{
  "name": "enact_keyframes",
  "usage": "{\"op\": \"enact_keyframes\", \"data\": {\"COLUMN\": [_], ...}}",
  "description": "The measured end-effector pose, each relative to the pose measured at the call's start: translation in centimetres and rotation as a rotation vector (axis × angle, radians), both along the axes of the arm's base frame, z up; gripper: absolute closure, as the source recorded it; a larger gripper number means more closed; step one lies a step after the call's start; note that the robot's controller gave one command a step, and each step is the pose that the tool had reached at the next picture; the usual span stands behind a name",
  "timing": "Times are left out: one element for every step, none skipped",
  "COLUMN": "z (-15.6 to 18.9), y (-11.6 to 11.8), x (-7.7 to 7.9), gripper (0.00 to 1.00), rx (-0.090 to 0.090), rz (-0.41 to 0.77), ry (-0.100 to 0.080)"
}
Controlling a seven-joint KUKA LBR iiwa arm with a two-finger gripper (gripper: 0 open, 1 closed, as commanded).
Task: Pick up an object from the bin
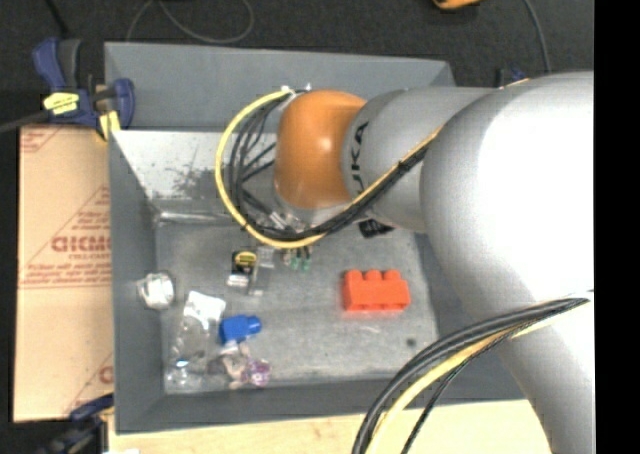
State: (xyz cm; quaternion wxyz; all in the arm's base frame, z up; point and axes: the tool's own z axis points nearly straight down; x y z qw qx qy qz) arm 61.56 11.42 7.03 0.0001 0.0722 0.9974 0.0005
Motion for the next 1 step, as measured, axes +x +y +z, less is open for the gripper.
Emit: {"op": "enact_keyframes", "data": {"z": [4.81], "y": [-0.02], "x": [0.18], "gripper": [1.00], "rx": [0.001], "rz": [0.000], "ry": [-0.007]}}
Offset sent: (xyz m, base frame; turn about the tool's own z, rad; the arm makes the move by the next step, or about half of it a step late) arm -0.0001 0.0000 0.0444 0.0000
